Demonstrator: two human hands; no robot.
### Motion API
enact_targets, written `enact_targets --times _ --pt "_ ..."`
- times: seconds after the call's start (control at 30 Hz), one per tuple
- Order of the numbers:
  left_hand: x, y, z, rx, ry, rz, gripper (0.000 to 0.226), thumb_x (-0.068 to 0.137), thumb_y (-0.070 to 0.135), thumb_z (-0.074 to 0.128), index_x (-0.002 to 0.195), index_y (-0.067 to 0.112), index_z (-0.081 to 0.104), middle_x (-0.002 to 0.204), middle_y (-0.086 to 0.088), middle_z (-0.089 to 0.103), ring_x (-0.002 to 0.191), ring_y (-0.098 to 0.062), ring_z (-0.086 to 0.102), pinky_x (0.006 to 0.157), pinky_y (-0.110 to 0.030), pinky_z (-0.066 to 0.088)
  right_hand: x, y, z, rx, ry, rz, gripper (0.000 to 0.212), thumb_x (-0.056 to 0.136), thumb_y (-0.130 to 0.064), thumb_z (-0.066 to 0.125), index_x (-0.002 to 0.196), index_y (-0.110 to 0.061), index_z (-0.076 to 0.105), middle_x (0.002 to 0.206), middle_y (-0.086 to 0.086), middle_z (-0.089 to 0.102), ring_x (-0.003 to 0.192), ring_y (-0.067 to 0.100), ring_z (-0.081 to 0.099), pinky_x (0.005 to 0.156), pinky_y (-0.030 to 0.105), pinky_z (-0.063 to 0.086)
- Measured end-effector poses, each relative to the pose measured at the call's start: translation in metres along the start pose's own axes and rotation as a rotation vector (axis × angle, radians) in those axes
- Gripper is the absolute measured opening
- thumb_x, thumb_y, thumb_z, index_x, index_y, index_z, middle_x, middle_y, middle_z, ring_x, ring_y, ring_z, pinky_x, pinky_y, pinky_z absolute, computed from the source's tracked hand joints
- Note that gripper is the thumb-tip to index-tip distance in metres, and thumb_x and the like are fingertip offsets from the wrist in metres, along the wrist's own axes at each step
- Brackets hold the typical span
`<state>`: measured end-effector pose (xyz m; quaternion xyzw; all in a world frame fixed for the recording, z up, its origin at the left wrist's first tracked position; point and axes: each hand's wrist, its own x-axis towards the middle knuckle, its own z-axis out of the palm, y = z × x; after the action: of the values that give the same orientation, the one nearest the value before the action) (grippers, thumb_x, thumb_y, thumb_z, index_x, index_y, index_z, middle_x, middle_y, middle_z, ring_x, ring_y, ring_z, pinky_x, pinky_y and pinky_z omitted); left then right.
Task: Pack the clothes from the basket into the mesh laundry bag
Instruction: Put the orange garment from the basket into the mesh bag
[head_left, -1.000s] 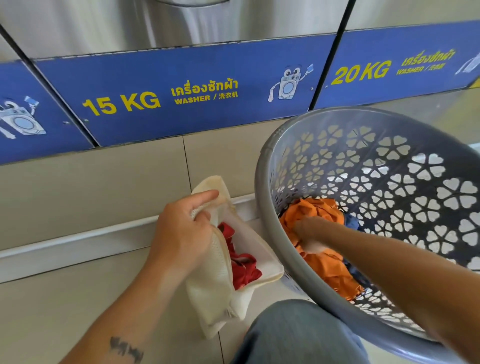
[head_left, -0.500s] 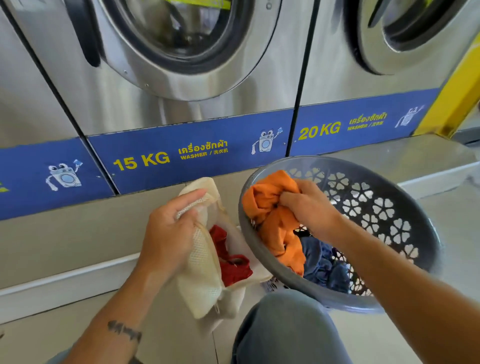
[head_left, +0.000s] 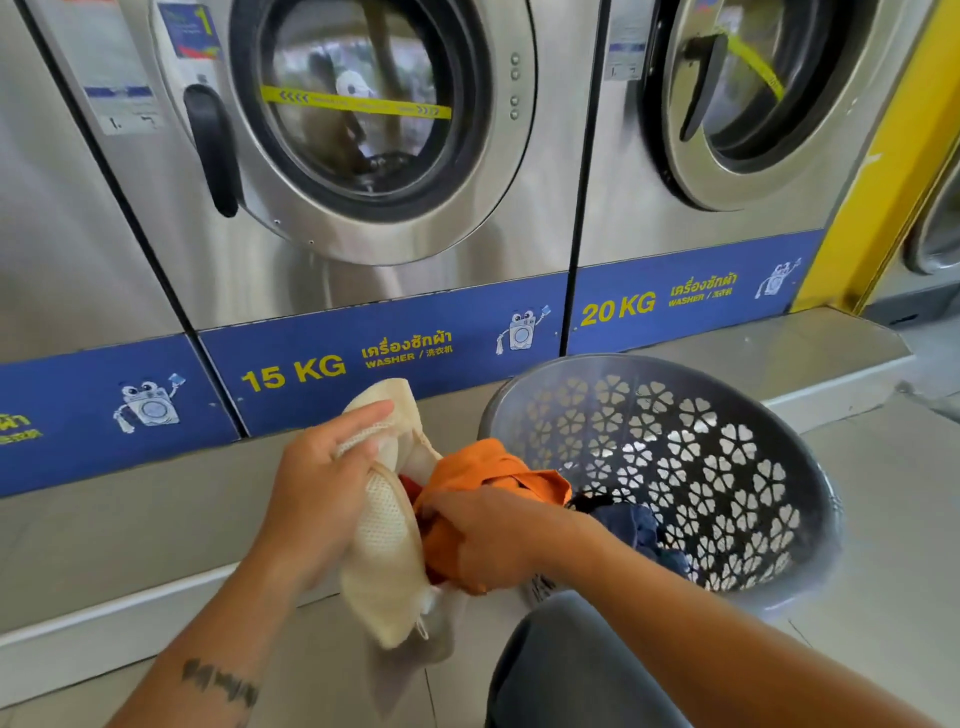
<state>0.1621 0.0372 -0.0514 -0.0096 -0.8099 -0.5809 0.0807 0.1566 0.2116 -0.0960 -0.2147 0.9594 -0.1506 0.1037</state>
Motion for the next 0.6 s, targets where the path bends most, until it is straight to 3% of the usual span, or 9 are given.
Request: enact_targets --times 0.07,0.13,0.2,0.27,0.3,0.37,0.47,0.53,0.6 --pt "-0.001 -0.009 -0.001 -0.025 0.011 -0.034 0.037 0.095 0.012 0.055 0.116 0.038 0.07 0.122 0.012 0.063 0.11 -0.003 0.055 0.077 -0.01 0.037 -0.001 -0.001 0.001 0.151 0.061 0.099 0.036 0.069 -0.036 0.064 0.102 -0.034 0.05 0.088 -0.009 0.061 0.079 0.021 0.063 0.063 0.039 0.055" --pt "0.0 -0.011 0.003 -0.016 0.008 -0.042 0.037 0.096 0.013 0.053 0.118 0.039 0.068 0.122 0.014 0.059 0.112 -0.005 0.052 0.076 -0.008 0.034 -0.001 0.003 -0.002 0.155 0.229 0.203 0.039 0.076 -0.029 0.06 0.109 -0.026 0.04 0.094 -0.002 0.056 0.082 0.024 0.058 0.062 0.037 0.048" --pt "0.003 -0.01 0.008 0.005 -0.009 -0.043 0.038 0.097 0.014 0.051 0.122 0.039 0.067 0.127 0.013 0.056 0.113 -0.005 0.048 0.075 -0.007 0.033 -0.002 0.02 -0.004 0.073 0.318 0.349 0.059 0.075 -0.035 0.062 0.126 -0.025 0.035 0.112 0.004 0.049 0.105 0.032 0.053 0.083 0.045 0.05" --pt "0.007 -0.01 0.012 0.019 -0.018 -0.037 0.038 0.098 0.014 0.05 0.124 0.037 0.065 0.135 0.011 0.054 0.115 -0.006 0.047 0.08 -0.011 0.036 -0.002 0.04 0.0 0.236 0.178 0.552 0.091 0.066 -0.049 0.07 0.144 -0.035 0.027 0.132 0.011 0.038 0.125 0.038 0.042 0.102 0.053 0.045" --pt "0.008 -0.01 0.012 0.023 -0.017 -0.031 0.039 0.098 0.014 0.05 0.125 0.037 0.065 0.138 0.009 0.054 0.117 -0.007 0.048 0.085 -0.015 0.037 -0.002 0.047 0.003 0.383 0.115 0.596 0.092 0.062 -0.053 0.074 0.143 -0.041 0.031 0.137 0.011 0.041 0.125 0.036 0.047 0.103 0.053 0.047" --pt "0.008 -0.011 0.012 0.034 -0.012 -0.026 0.04 0.098 0.012 0.049 0.125 0.036 0.065 0.14 0.007 0.054 0.114 -0.006 0.047 0.091 -0.021 0.036 -0.002 0.056 0.013 0.56 0.107 0.564 0.066 0.065 -0.054 0.074 0.126 -0.04 0.051 0.125 0.005 0.062 0.107 0.023 0.063 0.092 0.047 0.056" --pt "0.008 -0.01 0.011 0.045 -0.012 -0.032 0.041 0.098 0.01 0.048 0.124 0.036 0.065 0.139 0.005 0.055 0.112 -0.004 0.046 0.091 -0.021 0.035 -0.002 0.054 0.016 0.386 0.273 0.494 0.025 0.075 -0.039 0.065 0.097 -0.031 0.057 0.089 -0.004 0.069 0.081 0.016 0.066 0.075 0.042 0.057" --pt "0.008 -0.01 0.012 0.045 -0.015 -0.04 0.041 0.098 0.01 0.048 0.125 0.037 0.065 0.141 0.005 0.054 0.12 -0.009 0.048 0.094 -0.023 0.037 -0.003 0.044 0.012 0.205 0.38 0.448 0.014 0.076 -0.031 0.059 0.087 -0.027 0.052 0.076 -0.006 0.064 0.069 0.019 0.063 0.066 0.042 0.057" --pt "0.006 -0.009 0.013 0.046 -0.017 -0.036 0.041 0.098 0.011 0.049 0.125 0.037 0.065 0.141 0.006 0.054 0.121 -0.008 0.048 0.097 -0.023 0.038 -0.004 0.03 0.005 0.101 0.458 0.4 0.016 0.075 -0.025 0.055 0.089 -0.026 0.05 0.073 -0.006 0.061 0.066 0.021 0.061 0.063 0.041 0.056"
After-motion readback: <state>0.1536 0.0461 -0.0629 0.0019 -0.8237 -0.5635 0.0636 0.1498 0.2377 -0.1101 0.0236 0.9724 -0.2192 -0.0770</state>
